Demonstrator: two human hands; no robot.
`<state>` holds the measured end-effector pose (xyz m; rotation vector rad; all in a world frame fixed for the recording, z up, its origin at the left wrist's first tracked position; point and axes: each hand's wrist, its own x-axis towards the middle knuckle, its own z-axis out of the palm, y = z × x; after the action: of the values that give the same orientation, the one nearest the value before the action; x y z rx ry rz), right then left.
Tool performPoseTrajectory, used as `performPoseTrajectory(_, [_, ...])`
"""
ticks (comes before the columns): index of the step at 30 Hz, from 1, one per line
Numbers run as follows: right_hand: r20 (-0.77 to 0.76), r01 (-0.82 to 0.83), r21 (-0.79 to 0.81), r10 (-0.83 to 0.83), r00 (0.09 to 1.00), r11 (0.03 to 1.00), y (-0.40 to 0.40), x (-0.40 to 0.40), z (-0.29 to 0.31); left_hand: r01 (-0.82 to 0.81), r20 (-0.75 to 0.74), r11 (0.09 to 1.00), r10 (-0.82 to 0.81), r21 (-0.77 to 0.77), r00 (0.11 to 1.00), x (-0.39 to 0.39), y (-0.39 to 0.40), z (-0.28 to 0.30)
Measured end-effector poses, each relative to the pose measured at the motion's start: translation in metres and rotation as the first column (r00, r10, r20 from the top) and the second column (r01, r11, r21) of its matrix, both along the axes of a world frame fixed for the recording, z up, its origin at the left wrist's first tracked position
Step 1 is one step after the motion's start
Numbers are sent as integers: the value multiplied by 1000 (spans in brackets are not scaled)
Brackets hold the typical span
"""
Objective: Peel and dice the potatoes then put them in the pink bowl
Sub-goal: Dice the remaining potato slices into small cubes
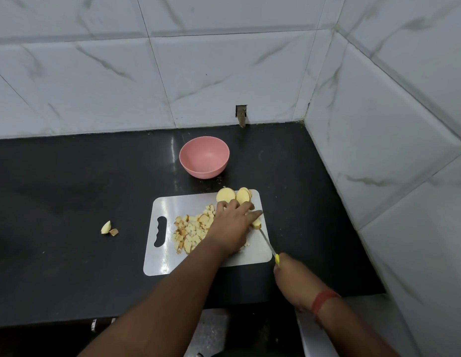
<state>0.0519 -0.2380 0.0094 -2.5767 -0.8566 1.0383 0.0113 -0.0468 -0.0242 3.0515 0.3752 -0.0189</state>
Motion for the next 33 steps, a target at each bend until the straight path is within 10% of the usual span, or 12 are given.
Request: performPoseTrajectory(33, [5, 141, -20, -141, 990, 990, 11, 8, 6, -54, -90, 998, 58, 43, 994, 14, 1, 3])
